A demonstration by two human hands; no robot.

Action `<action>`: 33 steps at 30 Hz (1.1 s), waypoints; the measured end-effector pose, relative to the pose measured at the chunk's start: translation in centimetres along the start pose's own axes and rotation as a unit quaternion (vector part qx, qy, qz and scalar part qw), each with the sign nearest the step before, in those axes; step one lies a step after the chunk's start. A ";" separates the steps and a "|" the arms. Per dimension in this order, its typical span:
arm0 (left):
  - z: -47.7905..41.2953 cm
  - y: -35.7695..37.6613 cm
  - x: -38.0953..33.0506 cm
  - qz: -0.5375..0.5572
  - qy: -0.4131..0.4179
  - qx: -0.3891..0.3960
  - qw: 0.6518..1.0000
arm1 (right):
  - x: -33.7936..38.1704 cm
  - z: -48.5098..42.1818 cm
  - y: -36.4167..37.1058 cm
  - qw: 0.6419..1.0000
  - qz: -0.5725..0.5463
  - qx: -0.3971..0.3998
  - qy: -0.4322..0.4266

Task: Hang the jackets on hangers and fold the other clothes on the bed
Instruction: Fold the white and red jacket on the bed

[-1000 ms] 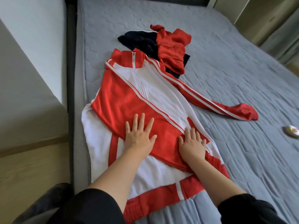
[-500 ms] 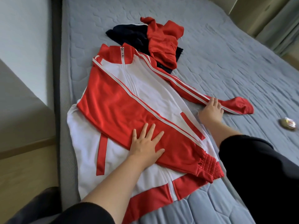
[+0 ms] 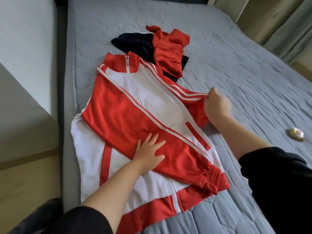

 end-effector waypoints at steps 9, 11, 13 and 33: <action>3.1 -2.7 3.1 0.732 -0.227 -0.050 0.641 | 8.1 10.3 3.9 0.929 -0.212 0.290 -0.082; 3.9 -1.8 3.1 0.715 -0.242 -0.036 0.655 | 5.2 10.4 5.1 0.963 -0.119 0.234 -0.058; 4.3 -1.6 2.8 0.703 -0.238 -0.029 0.670 | 3.2 12.2 7.2 0.950 -0.101 0.294 -0.015; 6.9 -1.6 4.3 0.495 -0.272 -0.049 0.824 | 3.2 16.8 6.9 0.845 0.099 0.525 -0.029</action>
Point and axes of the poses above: each hand's wrist, its own z-axis away from the middle knuckle, its own y-axis out of the palm, x = y × z, the point moved 8 cm from there along -z, towards the middle knuckle, and after that the axes turned 5 degrees about -z, right-handed, at the moved point
